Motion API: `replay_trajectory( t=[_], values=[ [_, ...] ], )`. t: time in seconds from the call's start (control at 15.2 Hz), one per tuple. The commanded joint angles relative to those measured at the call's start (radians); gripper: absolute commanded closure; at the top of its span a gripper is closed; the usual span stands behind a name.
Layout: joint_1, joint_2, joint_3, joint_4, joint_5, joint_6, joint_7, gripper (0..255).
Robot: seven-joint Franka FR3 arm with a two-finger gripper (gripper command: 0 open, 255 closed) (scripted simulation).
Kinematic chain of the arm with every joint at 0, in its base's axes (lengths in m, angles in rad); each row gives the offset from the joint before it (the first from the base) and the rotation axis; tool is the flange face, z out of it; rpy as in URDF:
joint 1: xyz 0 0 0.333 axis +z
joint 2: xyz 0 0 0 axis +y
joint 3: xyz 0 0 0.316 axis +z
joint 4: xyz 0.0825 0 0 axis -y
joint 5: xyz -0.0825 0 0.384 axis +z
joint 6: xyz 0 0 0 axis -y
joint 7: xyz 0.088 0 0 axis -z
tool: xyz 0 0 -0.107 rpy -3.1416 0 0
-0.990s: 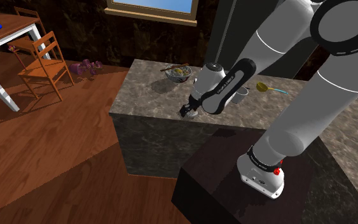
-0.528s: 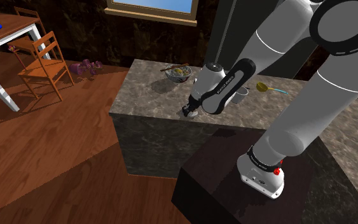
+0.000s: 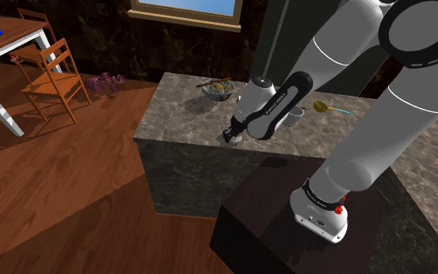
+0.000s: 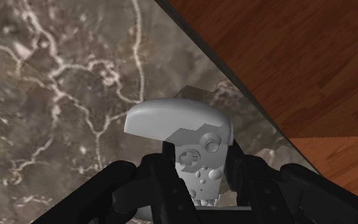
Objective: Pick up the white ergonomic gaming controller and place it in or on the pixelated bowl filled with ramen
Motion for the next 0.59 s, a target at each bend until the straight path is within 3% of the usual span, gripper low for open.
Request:
replay_trajectory(
  t=[0.0, 0.53],
  values=[
    [0.0, -0.019, 0.002, -0.002, 0.011, -0.018, -0.009, 255],
    [0.014, -0.17, -0.001, -0.002, 0.054, -0.168, -0.042, 255]
  ],
)
